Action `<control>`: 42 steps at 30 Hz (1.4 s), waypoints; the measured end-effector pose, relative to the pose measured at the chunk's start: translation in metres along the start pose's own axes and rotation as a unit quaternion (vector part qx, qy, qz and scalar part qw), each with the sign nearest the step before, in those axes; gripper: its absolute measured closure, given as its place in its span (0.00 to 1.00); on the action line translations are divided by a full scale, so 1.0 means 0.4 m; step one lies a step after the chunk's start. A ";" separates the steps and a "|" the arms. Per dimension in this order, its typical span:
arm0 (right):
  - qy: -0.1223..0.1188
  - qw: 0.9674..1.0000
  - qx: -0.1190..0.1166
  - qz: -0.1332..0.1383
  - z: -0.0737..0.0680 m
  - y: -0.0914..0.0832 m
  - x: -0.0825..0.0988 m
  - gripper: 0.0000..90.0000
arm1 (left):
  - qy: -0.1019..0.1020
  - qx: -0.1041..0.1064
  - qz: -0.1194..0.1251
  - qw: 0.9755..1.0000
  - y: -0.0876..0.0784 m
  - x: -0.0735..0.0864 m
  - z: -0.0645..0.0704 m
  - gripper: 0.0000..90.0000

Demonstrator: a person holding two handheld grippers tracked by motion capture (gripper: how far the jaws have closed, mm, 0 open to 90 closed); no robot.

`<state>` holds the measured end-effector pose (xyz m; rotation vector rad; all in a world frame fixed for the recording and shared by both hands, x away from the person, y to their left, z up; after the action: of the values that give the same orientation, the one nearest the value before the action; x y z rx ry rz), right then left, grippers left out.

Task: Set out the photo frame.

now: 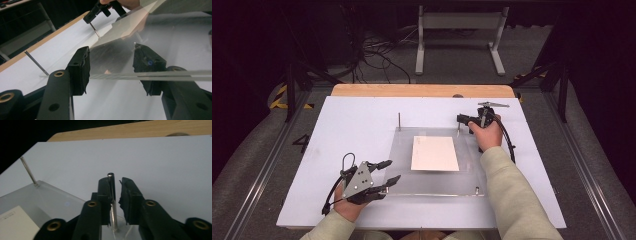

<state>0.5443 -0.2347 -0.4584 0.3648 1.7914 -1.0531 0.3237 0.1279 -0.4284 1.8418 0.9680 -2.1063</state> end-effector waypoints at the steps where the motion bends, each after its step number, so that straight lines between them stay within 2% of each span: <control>1: -0.007 1.000 0.006 -0.006 -0.003 -0.007 0.000 0.82 | 0.001 0.001 0.000 1.000 0.000 -0.002 0.000 0.53; 2: -0.017 1.000 0.012 -0.009 -0.008 -0.020 0.000 0.80 | -0.001 0.002 0.000 1.000 0.000 -0.003 -0.001 0.53; 6: -0.042 0.999 0.022 0.015 -0.023 -0.083 0.009 0.74 | -0.003 0.002 0.000 1.000 0.000 -0.007 -0.003 0.53; 8: -0.054 0.998 0.017 0.029 -0.035 -0.127 0.015 0.71 | -0.003 0.002 -0.001 1.000 0.000 -0.009 -0.003 0.53; 10: -0.065 0.997 0.001 0.039 -0.055 -0.177 0.024 0.68 | -0.004 0.002 -0.001 1.000 -0.001 -0.011 -0.005 0.53; 14: -0.104 0.993 -0.011 0.059 -0.106 -0.259 0.043 0.65 | -0.007 0.005 -0.003 1.000 0.000 -0.014 -0.006 0.52; 21: -0.124 0.987 -0.024 0.102 -0.177 -0.386 0.071 0.61 | -0.007 0.004 -0.006 1.000 0.000 -0.018 -0.007 0.52; 25: -0.141 0.985 -0.032 0.089 -0.202 -0.424 0.080 0.55 | -0.006 0.009 -0.007 1.000 0.000 -0.019 -0.009 0.52; 30: -0.178 0.981 -0.034 0.065 -0.241 -0.456 0.099 0.50 | -0.006 0.011 -0.009 1.000 0.000 -0.020 -0.011 0.52; 34: -0.213 0.975 -0.034 0.049 -0.258 -0.483 0.119 0.54 | -0.007 0.009 -0.007 1.000 0.000 -0.021 -0.010 0.52; 38: -0.232 0.971 -0.040 0.033 -0.270 -0.496 0.145 0.55 | -0.008 0.009 -0.007 1.000 0.000 -0.021 -0.010 0.52; 39: -0.232 0.971 -0.040 0.033 -0.270 -0.496 0.145 0.55 | -0.008 0.009 -0.007 1.000 0.000 -0.021 -0.010 0.52; 42: -0.253 0.966 -0.046 0.019 -0.283 -0.498 0.166 0.54 | -0.009 0.009 -0.007 1.000 0.000 -0.021 -0.010 0.52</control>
<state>0.3160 -0.2740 -0.4019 0.0597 1.3603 -0.9294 0.3288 0.1280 -0.4208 1.8275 0.9621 -2.1428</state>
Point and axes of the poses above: each handheld gripper's, and its own axes: y roughly forward along the jaws, x roughly out of its underside, z roughly to its right, the point moved 3 cm from there along y, roughly forward along the jaws, and after that the axes turned 14 degrees about -y, right-handed, at the moved point
